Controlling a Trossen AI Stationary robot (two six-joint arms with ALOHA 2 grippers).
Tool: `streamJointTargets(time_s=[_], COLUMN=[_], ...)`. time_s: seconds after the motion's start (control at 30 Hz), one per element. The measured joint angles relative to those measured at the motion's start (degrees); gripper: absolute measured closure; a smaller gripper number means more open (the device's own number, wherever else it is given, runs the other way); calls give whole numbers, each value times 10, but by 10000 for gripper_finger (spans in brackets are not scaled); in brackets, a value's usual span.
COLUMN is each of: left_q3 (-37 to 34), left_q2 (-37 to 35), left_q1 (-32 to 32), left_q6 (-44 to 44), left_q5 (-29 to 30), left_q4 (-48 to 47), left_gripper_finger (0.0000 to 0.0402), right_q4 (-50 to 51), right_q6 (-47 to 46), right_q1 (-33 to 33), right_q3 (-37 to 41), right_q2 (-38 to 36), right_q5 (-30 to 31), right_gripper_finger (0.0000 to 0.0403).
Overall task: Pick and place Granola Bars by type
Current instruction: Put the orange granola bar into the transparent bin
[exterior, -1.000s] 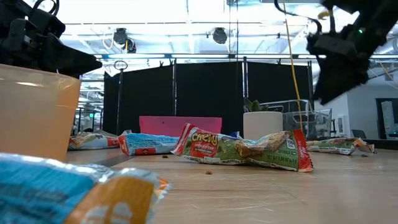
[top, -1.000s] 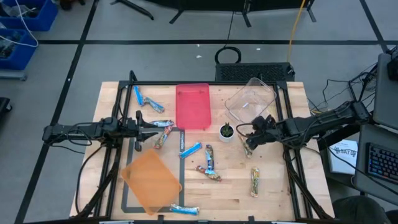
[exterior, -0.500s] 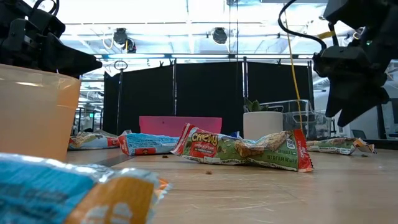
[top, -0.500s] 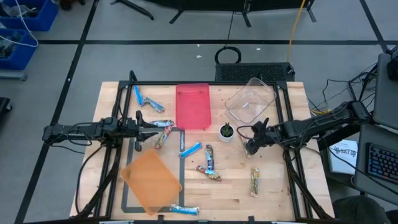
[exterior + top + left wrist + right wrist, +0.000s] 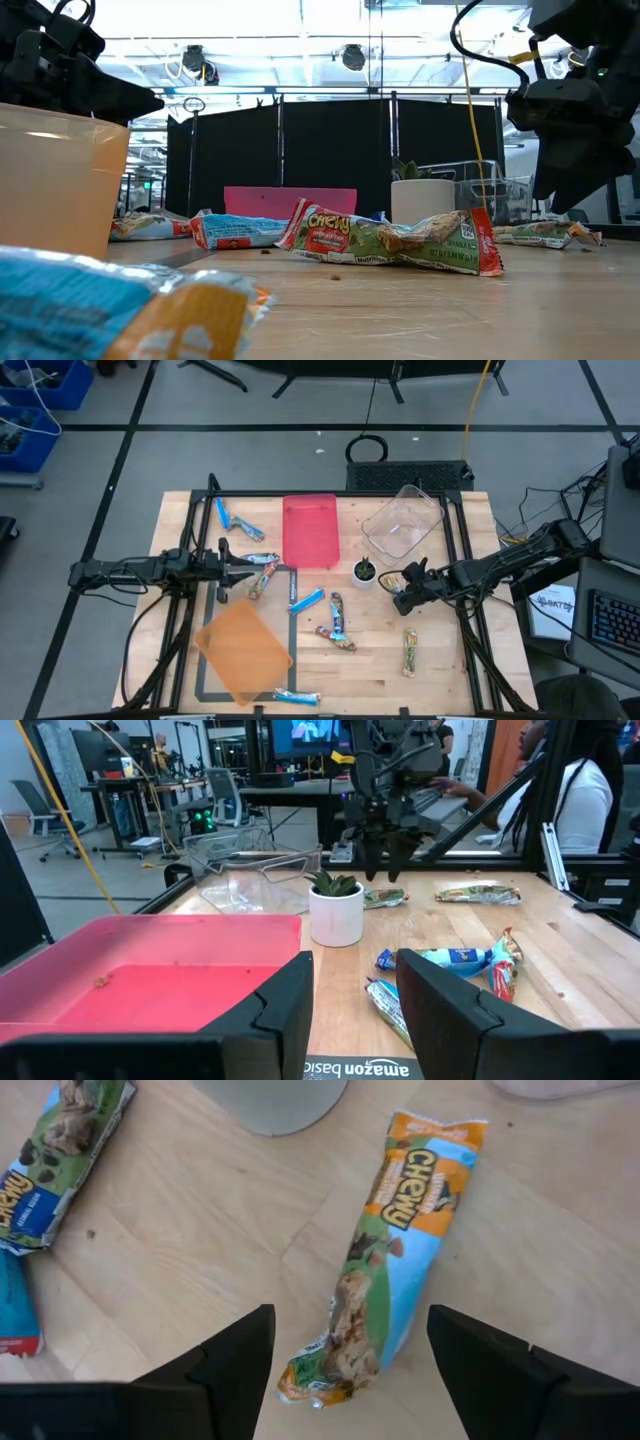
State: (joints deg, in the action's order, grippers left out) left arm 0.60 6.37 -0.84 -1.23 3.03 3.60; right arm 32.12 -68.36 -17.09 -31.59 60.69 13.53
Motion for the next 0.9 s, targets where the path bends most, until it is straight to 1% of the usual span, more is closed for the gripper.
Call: streamJointTargets(time_s=[0.13, 0.3, 0.47, 0.9], left_q3=[0, 0, 0, 0], left_q2=[0, 0, 0, 0], left_q1=[0, 0, 0, 0], left_q6=[0, 0, 0, 0], left_q5=[0, 0, 0, 0], left_q4=[0, 0, 0, 0], left_gripper_finger=[254, 254, 254, 254], right_q4=[-17, -15, -17, -65], right_q6=[-6, -4, -4, -10], right_q1=[-7, -7, -6, -5], right_q3=[0, 0, 0, 0], right_q2=[27, 55, 76, 113], right_q5=[1, 16, 18, 20], right_gripper_finger=[149, 149, 149, 149])
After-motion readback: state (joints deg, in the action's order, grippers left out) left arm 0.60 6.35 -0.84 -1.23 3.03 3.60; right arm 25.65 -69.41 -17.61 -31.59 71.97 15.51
